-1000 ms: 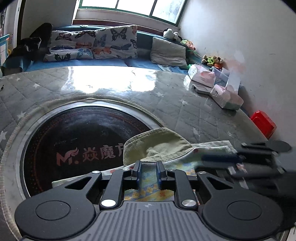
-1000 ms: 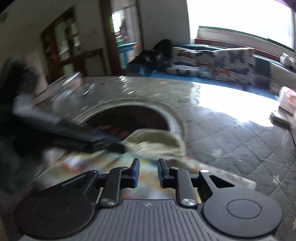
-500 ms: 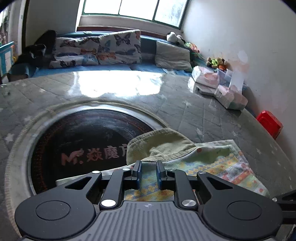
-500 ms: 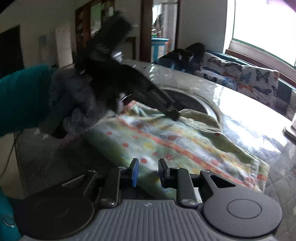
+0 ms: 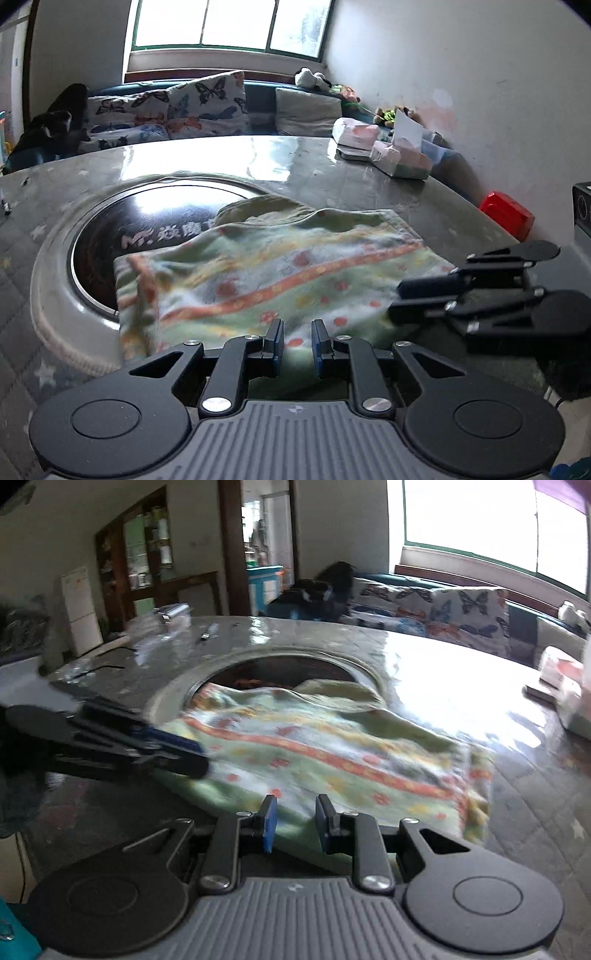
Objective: Fold clothes
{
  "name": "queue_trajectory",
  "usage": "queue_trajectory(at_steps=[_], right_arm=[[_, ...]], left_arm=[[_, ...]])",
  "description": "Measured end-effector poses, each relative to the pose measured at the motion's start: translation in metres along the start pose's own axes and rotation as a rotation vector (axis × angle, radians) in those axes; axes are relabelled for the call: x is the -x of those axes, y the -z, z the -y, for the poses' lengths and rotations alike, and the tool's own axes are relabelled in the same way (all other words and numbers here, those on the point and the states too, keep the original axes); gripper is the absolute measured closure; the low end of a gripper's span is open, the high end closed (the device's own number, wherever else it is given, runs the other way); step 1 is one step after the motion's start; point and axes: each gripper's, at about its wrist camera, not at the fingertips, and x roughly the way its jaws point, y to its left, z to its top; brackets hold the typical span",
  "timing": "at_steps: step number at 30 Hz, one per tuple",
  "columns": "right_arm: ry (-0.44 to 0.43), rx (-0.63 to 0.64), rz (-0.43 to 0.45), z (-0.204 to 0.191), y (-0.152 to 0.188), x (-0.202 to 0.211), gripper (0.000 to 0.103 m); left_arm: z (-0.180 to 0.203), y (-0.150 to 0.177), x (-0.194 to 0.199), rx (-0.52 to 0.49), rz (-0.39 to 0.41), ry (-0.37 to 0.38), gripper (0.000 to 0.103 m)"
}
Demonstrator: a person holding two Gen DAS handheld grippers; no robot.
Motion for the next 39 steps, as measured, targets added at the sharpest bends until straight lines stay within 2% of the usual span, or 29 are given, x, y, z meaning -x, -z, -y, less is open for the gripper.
queue_trajectory(at_steps=[7,10,12,15,22,25,27,29,32,39], right_arm=[[0.089,-0.089,-0.005,0.033,0.013,0.013,0.079],[0.107,-0.122,-0.010,0.047,0.016,0.019,0.082],[0.116,-0.114,-0.006,0.049,0.012,0.021,0.082],[0.120,-0.080,0.016,0.048,0.000,0.018,0.081],[0.075,-0.069,0.021,0.052,-0.033,-0.020,0.079],[0.097,-0.095,-0.005,0.064,-0.034,-0.039,0.077],[0.118,-0.113,-0.011,0.072,-0.034,-0.041,0.073],[0.138,-0.126,-0.011,0.078,-0.035,-0.040,0.074],[0.139,-0.116,0.005,0.078,-0.042,-0.037,0.073],[0.079,-0.095,0.004,0.068,-0.062,-0.060,0.073]], left_arm=[[-0.011,0.008,0.011,0.017,0.027,-0.018,0.085],[-0.024,0.012,0.015,0.048,0.022,-0.041,0.083],[-0.035,0.013,0.017,0.089,0.014,-0.045,0.083],[-0.040,0.005,0.021,0.086,0.019,-0.070,0.084],[-0.055,-0.024,0.003,0.100,0.033,-0.091,0.084],[-0.067,-0.031,-0.014,0.119,0.006,-0.115,0.084],[-0.077,-0.030,-0.023,0.122,-0.023,-0.145,0.084],[-0.086,-0.030,-0.027,0.138,-0.036,-0.158,0.084],[-0.089,-0.036,-0.026,0.168,-0.028,-0.145,0.085],[-0.063,-0.063,-0.048,0.133,-0.001,-0.060,0.085]])
